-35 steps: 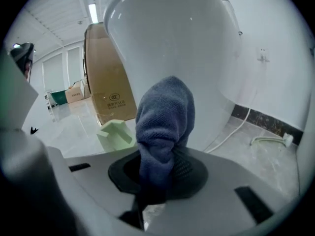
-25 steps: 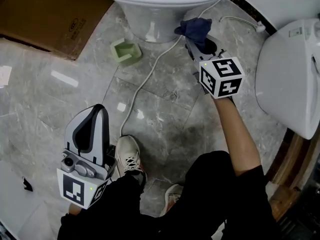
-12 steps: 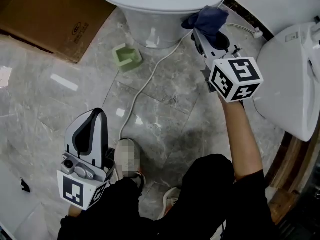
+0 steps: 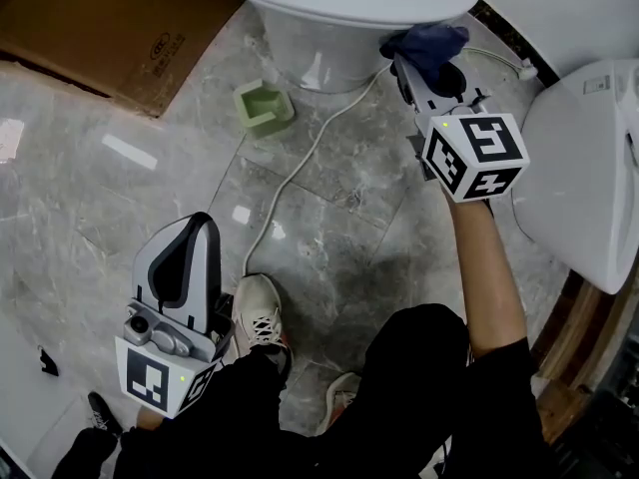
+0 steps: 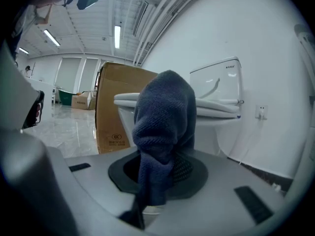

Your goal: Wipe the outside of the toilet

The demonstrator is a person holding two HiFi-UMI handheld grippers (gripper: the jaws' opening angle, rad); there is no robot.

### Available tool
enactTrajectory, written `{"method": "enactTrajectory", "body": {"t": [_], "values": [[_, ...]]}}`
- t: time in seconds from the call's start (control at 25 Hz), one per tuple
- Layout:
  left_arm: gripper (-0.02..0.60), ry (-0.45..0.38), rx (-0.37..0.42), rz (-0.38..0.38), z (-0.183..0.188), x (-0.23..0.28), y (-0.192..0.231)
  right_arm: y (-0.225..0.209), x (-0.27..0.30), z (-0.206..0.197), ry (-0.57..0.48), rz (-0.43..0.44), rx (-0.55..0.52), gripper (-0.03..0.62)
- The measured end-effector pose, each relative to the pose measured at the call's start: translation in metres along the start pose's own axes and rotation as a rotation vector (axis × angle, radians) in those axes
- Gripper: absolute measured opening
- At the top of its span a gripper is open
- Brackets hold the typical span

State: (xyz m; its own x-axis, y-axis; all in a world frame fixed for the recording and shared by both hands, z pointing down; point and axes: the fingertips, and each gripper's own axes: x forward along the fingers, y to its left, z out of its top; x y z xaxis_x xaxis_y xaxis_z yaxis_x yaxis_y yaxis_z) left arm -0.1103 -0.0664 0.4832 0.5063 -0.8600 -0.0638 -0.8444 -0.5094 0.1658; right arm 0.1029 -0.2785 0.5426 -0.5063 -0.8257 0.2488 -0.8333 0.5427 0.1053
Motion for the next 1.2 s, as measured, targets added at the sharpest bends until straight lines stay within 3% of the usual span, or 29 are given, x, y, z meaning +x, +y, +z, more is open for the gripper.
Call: {"method": "enactTrajectory", "body": {"t": [0.4, 1.2], "values": [[0.009, 0.028, -0.013, -0.013, -0.013, 0.006, 0.005, -0.003, 0.021, -0.037, 0.046, 0.0, 0.011, 0.071], [0.009, 0.097, -0.034, -0.031, -0.036, 0.016, 0.023, -0.01, 0.071, -0.148, 0.21, -0.007, 0.09, 0.071]]}}
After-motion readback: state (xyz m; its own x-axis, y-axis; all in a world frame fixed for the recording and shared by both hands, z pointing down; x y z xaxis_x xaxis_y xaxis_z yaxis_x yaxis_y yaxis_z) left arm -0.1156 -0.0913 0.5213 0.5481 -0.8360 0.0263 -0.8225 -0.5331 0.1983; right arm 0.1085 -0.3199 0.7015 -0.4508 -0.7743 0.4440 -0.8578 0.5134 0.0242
